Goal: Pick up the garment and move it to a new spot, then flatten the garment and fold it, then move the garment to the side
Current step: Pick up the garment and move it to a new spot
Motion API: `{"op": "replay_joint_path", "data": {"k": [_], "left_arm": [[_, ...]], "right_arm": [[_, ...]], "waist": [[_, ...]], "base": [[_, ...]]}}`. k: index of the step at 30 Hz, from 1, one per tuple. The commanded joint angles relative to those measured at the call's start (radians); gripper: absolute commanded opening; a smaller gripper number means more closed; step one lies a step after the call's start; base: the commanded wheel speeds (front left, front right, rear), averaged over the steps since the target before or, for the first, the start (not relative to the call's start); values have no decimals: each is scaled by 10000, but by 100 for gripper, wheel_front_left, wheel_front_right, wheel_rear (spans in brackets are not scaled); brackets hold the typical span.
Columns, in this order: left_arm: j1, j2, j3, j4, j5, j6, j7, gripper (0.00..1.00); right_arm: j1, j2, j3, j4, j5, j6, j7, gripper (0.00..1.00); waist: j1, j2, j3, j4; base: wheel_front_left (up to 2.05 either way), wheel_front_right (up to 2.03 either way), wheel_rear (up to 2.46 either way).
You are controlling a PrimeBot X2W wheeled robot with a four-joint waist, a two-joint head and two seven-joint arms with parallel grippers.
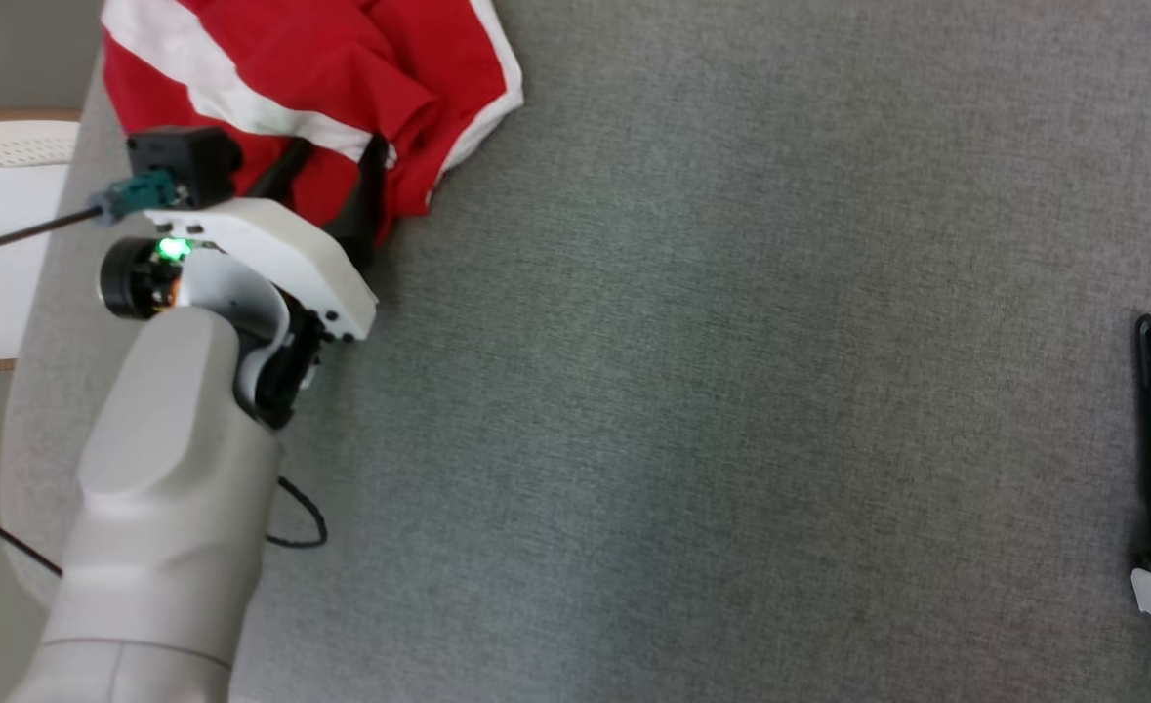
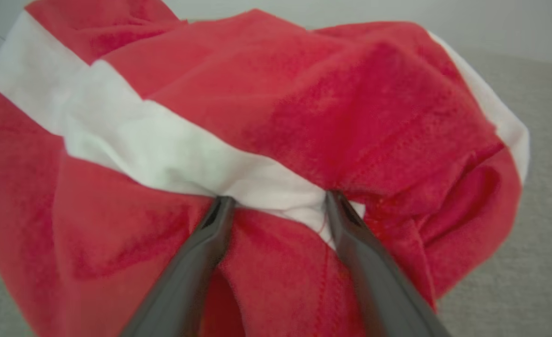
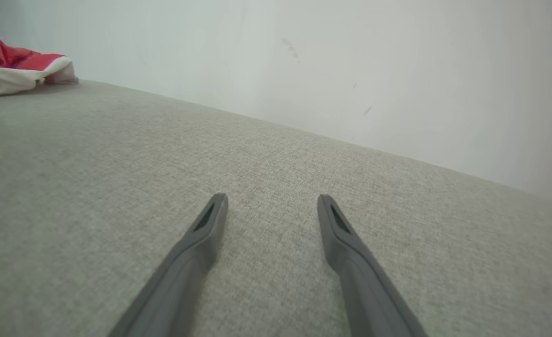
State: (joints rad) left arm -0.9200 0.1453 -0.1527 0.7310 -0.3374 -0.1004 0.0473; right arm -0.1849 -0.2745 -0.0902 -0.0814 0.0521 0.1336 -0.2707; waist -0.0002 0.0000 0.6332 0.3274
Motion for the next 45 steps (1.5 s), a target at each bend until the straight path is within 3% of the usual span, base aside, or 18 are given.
{"op": "replay_joint_path", "data": {"k": [1, 3, 4, 5, 10, 19, 28, 35, 40, 45], "left_arm": [[-225, 94, -5, 534, -1, 116, 247, 100], [-280, 117, -57, 813, 24, 108, 412, 100], [-303, 108, -55, 1071, -22, 124, 560, 12], [-326, 116, -68, 1297, -33, 178, 686, 0], [-491, 258, -34, 1367, -22, 285, 405, 0], [65, 234, -81, -439, -389, 42, 320, 0], [1931, -139, -706, -4118, -933, 10, 1929, 0], [3796, -619, -1900, -7153, -1418, 160, 3308, 0], [4989, -774, -3048, -8727, -1800, 285, 4201, 0], [5876, -582, -3755, -9465, -1360, 551, 4645, 0]], "right_arm": [[-221, -70, -26, 1167, -91, -56, 233, 100], [-203, -23, -22, 1175, -71, -62, 232, 100], [-180, 19, -27, 1198, -49, -69, 228, 100], [-157, 59, -18, 1230, -40, -73, 222, 100], [159, 405, 38, 1420, -40, -72, 179, 100], [416, 1164, 367, 1533, 175, -39, 83, 100], [881, 1780, 527, 1816, 366, -41, 77, 100], [1277, 2061, 495, 1933, 478, -41, 75, 100], [1504, 2174, 489, 1988, 545, -41, 75, 100], [1649, 2220, 485, 2013, 626, -41, 76, 100]], "waist": [[2, 0, 167, -182], [2, 0, 144, -225], [2, 0, 103, -264], [2, 0, 44, -302], [2, 0, -515, -429], [2, 0, -2293, -821], [2, 0, -3807, -1625], [2, 0, -4497, -2421], [2, 0, -4784, -2954], [2, 0, -4794, -3292]], "base": [[0, 0, 0], [0, 0, 0], [0, 0, 0], [0, 0, 0], [0, 0, 0], [0, 0, 0], [0, 0, 0], [0, 0, 0], [0, 0, 0], [0, 0, 0]]}}
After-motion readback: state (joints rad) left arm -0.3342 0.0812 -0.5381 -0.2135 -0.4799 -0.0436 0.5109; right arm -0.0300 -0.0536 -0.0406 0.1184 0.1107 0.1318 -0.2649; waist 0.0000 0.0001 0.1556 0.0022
